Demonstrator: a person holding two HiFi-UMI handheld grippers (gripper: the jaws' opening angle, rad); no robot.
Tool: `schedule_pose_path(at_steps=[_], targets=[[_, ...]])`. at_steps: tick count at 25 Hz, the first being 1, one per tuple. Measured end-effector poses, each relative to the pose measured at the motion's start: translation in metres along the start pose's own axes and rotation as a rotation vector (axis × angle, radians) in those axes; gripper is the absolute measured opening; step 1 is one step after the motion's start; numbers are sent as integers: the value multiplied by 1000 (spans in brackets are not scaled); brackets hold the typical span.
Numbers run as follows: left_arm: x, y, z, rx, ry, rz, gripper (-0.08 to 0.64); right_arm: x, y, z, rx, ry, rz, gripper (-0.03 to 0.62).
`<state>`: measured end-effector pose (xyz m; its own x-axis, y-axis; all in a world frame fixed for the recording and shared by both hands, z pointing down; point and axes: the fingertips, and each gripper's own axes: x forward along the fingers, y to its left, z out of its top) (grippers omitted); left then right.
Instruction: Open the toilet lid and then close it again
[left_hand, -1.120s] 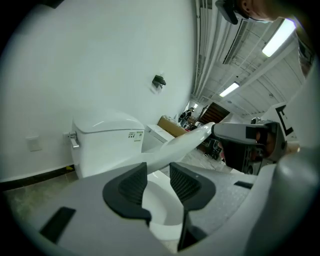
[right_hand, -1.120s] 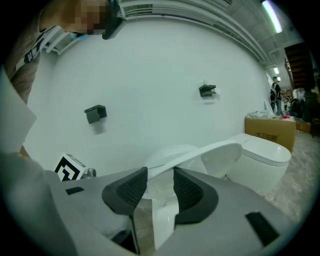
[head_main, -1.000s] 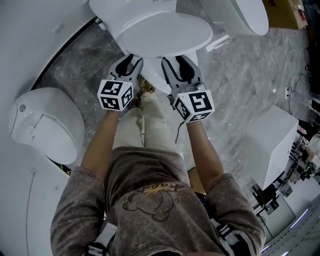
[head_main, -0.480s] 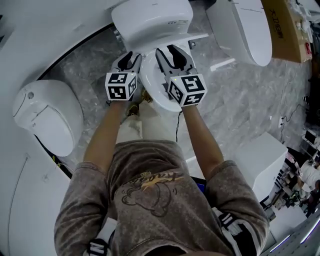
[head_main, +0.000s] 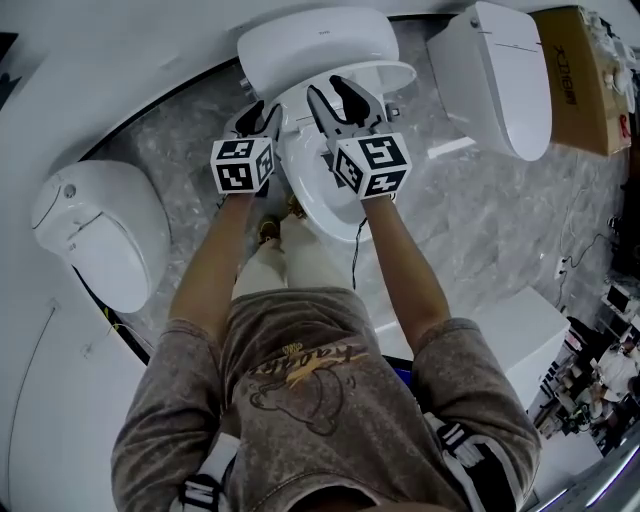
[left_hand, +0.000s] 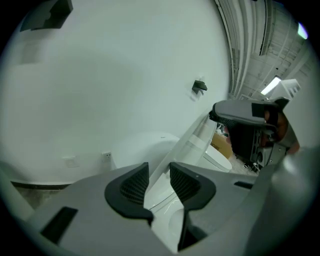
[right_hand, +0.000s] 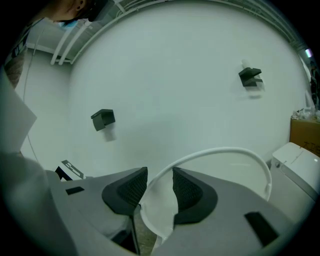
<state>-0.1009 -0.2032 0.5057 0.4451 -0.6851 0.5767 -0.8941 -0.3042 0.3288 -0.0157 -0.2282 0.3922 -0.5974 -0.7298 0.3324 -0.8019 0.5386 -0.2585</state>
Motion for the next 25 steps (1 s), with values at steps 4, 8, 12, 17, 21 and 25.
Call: schedule_pose_path(at_steps=[4, 8, 12, 17, 21, 25], targets=[[5, 8, 9, -9, -10, 26, 135, 9, -5, 2, -8, 6, -2, 167], [-5, 4, 30, -1, -58, 15, 132, 2, -8, 5, -7, 1, -5, 167], [-14, -6, 54, 22, -89, -8, 132, -8, -15, 19, -8, -13, -21, 167], [-19, -23, 86, 63, -125, -40, 132, -14, -31, 45, -38, -31, -44, 167], [-15, -27, 110, 88, -144, -51, 132, -6, -49, 63, -80, -23, -50, 167], [-5, -26, 125, 106, -143, -53, 132, 9, -66, 76, -106, -12, -37, 167]])
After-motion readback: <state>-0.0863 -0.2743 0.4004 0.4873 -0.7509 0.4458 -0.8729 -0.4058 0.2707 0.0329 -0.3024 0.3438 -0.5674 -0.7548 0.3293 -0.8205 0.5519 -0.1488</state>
